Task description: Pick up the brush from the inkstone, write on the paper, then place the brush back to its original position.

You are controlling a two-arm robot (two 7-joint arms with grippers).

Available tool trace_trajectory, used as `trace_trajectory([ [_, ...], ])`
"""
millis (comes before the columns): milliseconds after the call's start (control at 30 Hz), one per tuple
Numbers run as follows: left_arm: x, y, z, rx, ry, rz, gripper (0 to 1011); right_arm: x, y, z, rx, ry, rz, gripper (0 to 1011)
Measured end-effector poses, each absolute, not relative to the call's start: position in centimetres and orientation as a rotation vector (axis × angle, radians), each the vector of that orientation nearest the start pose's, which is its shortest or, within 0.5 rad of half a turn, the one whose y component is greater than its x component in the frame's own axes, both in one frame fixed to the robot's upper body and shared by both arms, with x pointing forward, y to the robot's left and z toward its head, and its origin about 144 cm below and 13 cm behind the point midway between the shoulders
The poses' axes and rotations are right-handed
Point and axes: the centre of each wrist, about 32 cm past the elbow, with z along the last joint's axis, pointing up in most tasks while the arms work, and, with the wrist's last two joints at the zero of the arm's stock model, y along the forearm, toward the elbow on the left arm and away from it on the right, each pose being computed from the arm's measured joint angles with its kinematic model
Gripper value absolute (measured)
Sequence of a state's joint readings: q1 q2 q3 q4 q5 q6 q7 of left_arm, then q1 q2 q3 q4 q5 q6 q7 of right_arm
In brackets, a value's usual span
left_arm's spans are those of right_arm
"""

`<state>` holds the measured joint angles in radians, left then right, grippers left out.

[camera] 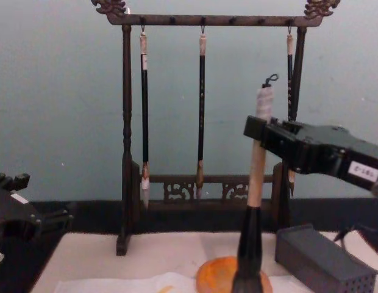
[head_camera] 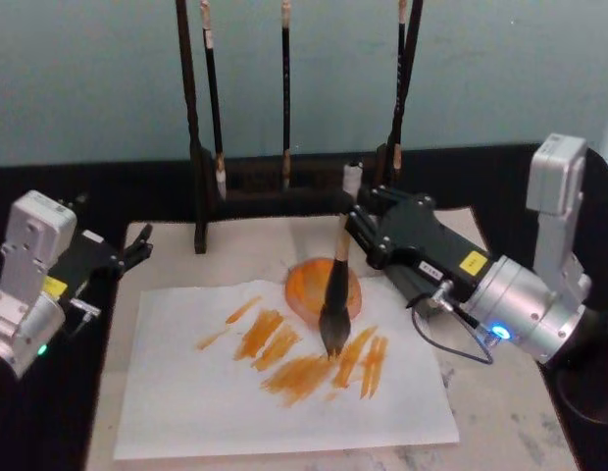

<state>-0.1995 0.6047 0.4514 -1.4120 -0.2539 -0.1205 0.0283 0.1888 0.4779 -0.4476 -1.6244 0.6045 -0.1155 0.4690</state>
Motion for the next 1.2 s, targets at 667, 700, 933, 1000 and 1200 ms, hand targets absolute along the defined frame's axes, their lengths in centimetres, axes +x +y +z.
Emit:
trace_trajectory([
  [667,48.9,31.0,114.0,0.304,-0.285,1.248,1001,49.6,-21.0,117.5,0.195,-0.111,-0.653,185],
  [700,48.9,31.0,114.0,0.305,-0.285,1.248,1001,49.6,-21.0,117.5,0.194,-0.111,-0.652,185],
  [933,48.9,31.0,114.0,0.304,-0.285,1.248,1001,49.8,-20.7,117.0,0.190,-0.103,-0.646,185],
  [1000,48.9,31.0,114.0,0.305,-0.285,1.248,1001,49.9,-20.7,116.9,0.188,-0.100,-0.645,185],
  [1200,48.9,31.0,114.0,0.304,-0.285,1.248,1001,49.9,-20.7,116.7,0.181,-0.093,-0.645,185],
])
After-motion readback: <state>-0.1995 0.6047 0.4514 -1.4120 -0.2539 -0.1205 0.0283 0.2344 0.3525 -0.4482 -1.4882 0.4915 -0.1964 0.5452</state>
